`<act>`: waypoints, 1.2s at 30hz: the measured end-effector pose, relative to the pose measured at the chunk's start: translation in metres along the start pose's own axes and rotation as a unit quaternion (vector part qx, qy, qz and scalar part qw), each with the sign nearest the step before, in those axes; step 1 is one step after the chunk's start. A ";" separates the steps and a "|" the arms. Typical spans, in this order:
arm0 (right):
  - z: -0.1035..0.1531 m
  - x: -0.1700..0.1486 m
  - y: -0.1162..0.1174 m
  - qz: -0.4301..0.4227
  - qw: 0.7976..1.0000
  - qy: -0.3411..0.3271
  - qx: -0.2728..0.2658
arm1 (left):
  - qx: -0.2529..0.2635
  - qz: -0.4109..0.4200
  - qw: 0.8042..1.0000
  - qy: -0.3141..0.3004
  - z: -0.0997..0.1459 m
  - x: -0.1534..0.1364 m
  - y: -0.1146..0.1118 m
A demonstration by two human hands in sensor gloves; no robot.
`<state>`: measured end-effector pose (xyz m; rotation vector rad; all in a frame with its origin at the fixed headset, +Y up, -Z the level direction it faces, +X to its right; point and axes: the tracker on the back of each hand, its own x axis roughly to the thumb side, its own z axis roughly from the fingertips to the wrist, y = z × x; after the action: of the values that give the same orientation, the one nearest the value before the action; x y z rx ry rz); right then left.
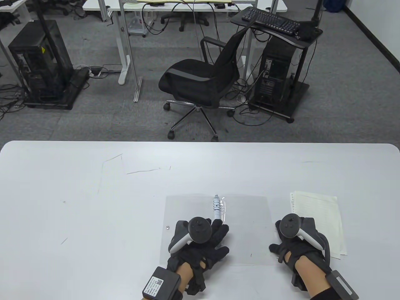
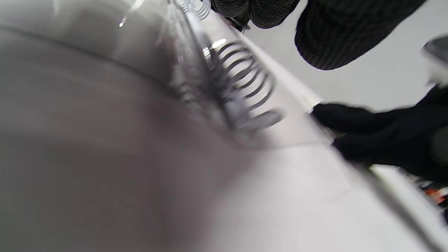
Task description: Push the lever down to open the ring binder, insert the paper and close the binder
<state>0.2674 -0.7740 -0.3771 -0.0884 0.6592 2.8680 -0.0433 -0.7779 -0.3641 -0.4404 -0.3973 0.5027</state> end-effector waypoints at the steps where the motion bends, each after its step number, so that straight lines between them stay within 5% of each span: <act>1: 0.000 0.001 0.000 0.003 1.000 0.001 0.000 | -0.001 -0.014 1.000 0.005 0.000 -0.001 -0.002; 16: 0.006 0.012 -0.010 0.034 0.999 0.001 -0.028 | -0.026 -0.044 0.999 0.015 -0.001 -0.002 -0.013; 19: 0.011 0.036 -0.028 0.007 0.997 -0.032 -0.069 | -0.026 -0.042 0.999 0.019 -0.002 -0.001 -0.014; 23: 0.001 0.085 -0.045 -0.050 0.993 -0.100 -0.047 | -0.027 -0.041 0.999 0.021 -0.002 -0.001 -0.014; 30: -0.049 0.165 -0.030 -0.030 0.986 -0.161 -0.034 | -0.032 -0.034 0.999 0.027 -0.001 -0.001 -0.015; 36: -0.071 0.196 -0.021 0.030 0.988 -0.129 -0.085 | -0.030 -0.034 0.999 0.030 -0.001 -0.001 -0.015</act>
<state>0.0808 -0.7514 -0.4702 0.2780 0.3724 2.9154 -0.0381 -0.7907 -0.3579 -0.4977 -0.3695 0.4108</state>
